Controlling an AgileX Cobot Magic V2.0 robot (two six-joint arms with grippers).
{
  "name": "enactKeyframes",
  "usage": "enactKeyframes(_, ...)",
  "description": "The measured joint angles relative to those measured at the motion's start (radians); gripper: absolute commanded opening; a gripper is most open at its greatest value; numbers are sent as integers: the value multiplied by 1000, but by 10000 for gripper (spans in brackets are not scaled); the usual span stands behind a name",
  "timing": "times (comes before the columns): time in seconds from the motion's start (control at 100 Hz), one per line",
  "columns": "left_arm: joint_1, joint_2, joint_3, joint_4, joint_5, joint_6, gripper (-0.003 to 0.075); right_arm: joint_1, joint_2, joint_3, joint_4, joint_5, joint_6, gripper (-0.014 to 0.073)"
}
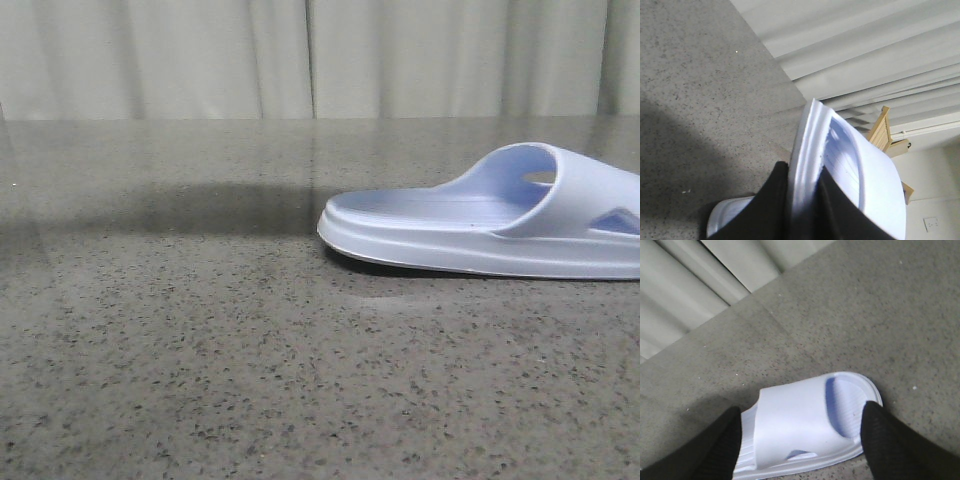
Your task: Insert blue slippers together front up
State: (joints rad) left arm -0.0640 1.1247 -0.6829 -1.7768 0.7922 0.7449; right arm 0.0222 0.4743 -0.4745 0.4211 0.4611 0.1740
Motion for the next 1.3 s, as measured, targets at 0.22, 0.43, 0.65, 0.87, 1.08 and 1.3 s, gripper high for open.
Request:
enactKeyframes(0.22,0,-25,0,2,6,-1,16,0,107,43,2,-78,89,434)
enactKeyframes(0.43,0,-25,0,2,6,-1,16,0,225,43,18,-153,99,433)
enactKeyframes(0.65,0,-25,0,4,6,-1,16,0,367,43,67,-168,99,433)
enactKeyframes(0.87,0,-25,0,4,6,-2,16,0,461,43,98,-191,99,433)
enactKeyframes(1.08,0,-25,0,4,6,-2,16,0,489,43,103,-219,100,433)
enactKeyframes(1.3,0,-25,0,4,6,-2,16,0,521,43,110,-254,100,433)
